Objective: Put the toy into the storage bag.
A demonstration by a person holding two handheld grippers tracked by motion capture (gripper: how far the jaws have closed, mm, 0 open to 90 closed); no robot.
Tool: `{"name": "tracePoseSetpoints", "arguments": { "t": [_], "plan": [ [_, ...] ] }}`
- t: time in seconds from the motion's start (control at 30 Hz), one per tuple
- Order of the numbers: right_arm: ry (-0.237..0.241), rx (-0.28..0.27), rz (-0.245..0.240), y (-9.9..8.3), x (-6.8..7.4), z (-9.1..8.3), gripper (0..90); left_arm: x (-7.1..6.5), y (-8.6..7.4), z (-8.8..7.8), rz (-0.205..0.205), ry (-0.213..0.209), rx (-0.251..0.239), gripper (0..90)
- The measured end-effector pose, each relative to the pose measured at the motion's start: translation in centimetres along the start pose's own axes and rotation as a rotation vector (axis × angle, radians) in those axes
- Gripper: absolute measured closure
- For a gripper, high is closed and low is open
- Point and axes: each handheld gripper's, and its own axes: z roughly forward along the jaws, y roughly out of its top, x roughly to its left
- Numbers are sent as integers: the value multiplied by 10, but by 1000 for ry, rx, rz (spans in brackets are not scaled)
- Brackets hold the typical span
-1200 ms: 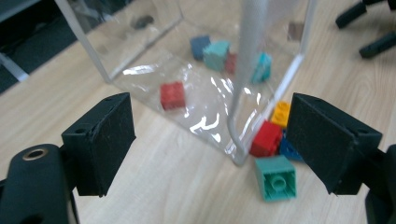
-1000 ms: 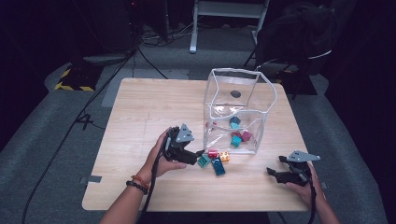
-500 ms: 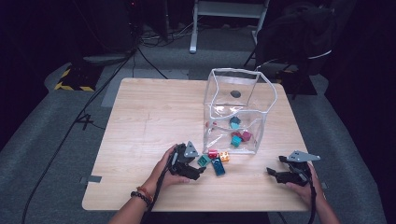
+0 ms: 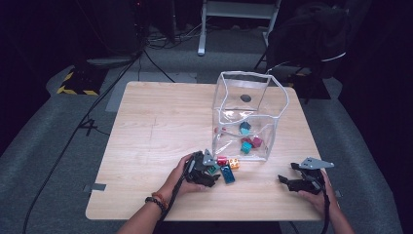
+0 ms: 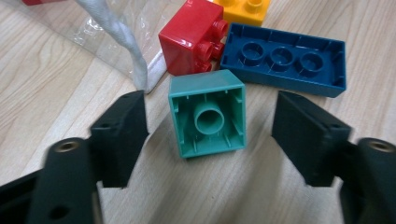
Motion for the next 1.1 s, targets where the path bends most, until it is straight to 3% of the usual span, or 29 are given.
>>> {"name": "tracePoseSetpoints", "arguments": {
  "t": [0.13,0.3,0.37,0.57,0.83,1.1],
  "plan": [
    [0,0,0,0,0,0,201,7,-1,0,-21,-34,-5,412],
    [0,0,0,0,0,0,201,12,-4,-6,-25,-38,-4,583],
    [0,0,1,0,0,0,201,14,-6,-9,-21,-51,-10,587],
    [0,0,1,0,0,0,200,28,-9,-28,-43,-34,-53,588],
    [0,0,1,0,0,0,201,59,-5,-65,-106,52,-148,588],
    [0,0,1,0,0,0,201,87,24,-99,-126,120,-226,588]
  ]
}}
